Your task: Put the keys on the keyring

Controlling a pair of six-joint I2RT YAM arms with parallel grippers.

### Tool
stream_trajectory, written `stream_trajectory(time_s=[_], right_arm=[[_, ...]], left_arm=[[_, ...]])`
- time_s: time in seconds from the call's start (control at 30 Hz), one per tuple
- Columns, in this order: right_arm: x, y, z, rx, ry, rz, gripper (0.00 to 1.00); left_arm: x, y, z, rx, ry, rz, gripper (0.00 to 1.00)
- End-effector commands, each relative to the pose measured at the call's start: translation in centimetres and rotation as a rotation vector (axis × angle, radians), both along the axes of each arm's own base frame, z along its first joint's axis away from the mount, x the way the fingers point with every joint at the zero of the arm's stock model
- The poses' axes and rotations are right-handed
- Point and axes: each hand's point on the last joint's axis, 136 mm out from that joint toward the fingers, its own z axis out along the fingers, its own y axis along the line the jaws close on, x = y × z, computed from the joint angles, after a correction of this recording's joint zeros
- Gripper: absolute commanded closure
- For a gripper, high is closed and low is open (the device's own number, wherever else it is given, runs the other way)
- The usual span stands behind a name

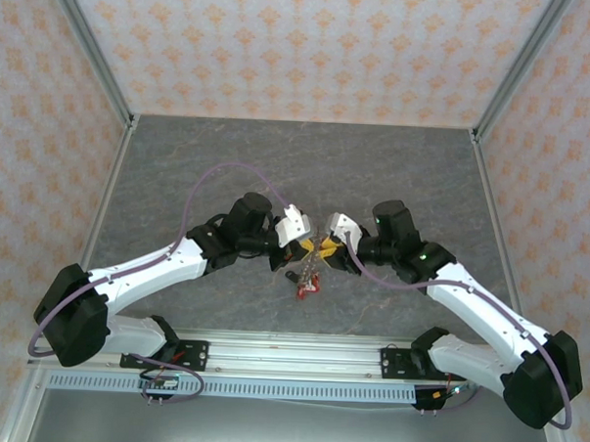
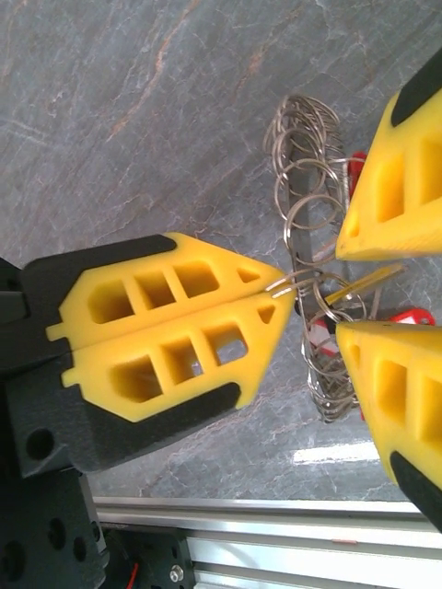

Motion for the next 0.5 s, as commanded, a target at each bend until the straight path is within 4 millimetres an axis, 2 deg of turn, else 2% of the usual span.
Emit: stream_trajectory(time_s=[0.0, 0.2, 0.47], right_arm=[[0.8, 0.7, 2.1, 0.041, -0.068, 0.019, 0.81], [0.7, 1.4, 1.4, 0.044, -0.034, 0.055, 0.9], [0.6, 1.7, 1.1, 0.05, -0.027, 0.078, 0.87]], left_arm=[[-0.2, -0.4, 2.1, -0.051, -0.042, -0.032, 1.0], [-0.2, -0.5, 2.4, -0.057, -0.047, -0.033, 1.0], [0.0, -0.8, 2.6, -0.06, -0.046, -0.04, 1.0]])
